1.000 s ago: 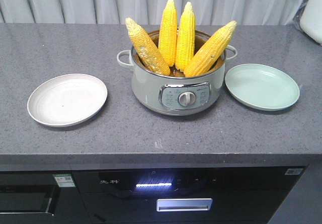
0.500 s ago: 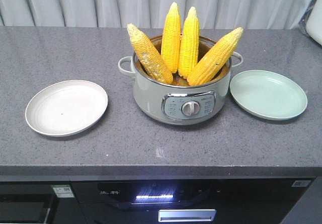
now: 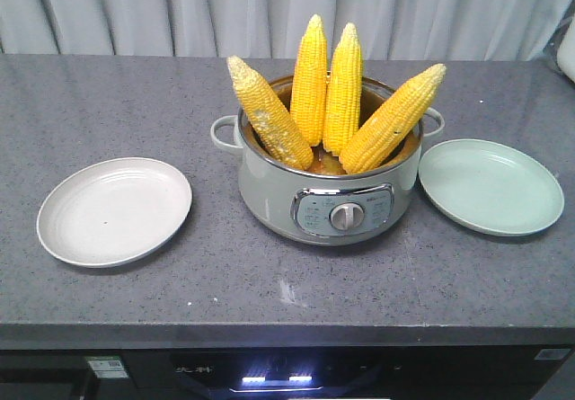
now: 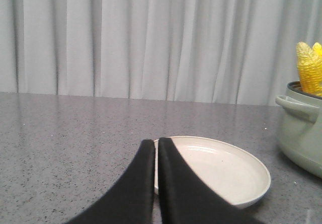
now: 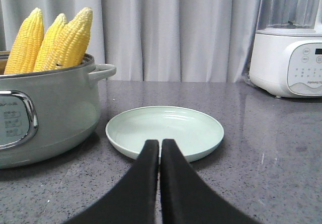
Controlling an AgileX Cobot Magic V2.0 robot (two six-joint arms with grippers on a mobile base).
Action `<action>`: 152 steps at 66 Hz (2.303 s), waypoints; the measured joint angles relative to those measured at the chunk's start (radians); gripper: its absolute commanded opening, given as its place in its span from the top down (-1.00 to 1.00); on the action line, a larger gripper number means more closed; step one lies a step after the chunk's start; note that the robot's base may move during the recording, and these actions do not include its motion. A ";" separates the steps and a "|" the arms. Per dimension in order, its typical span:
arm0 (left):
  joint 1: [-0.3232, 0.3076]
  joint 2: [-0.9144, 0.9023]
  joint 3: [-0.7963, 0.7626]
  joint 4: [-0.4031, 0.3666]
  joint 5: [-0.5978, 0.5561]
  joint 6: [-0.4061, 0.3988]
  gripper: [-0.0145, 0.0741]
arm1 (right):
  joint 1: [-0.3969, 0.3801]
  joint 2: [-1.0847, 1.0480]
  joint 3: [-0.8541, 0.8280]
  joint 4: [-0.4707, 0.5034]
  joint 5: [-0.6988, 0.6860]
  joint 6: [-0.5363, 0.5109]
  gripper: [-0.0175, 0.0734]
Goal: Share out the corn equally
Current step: 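Stop the base in front of the pot and plates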
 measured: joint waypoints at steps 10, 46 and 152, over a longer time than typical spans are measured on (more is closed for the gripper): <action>0.000 0.000 0.000 0.000 0.000 0.000 0.69 | 0.000 0.000 0.000 0.000 0.000 0.000 0.63; 0.000 0.000 0.000 0.000 0.000 0.000 0.69 | 0.000 0.000 0.000 0.000 0.000 0.000 0.63; 0.000 0.000 0.000 0.000 0.000 0.000 0.69 | 0.000 0.000 0.000 0.000 0.000 0.000 0.63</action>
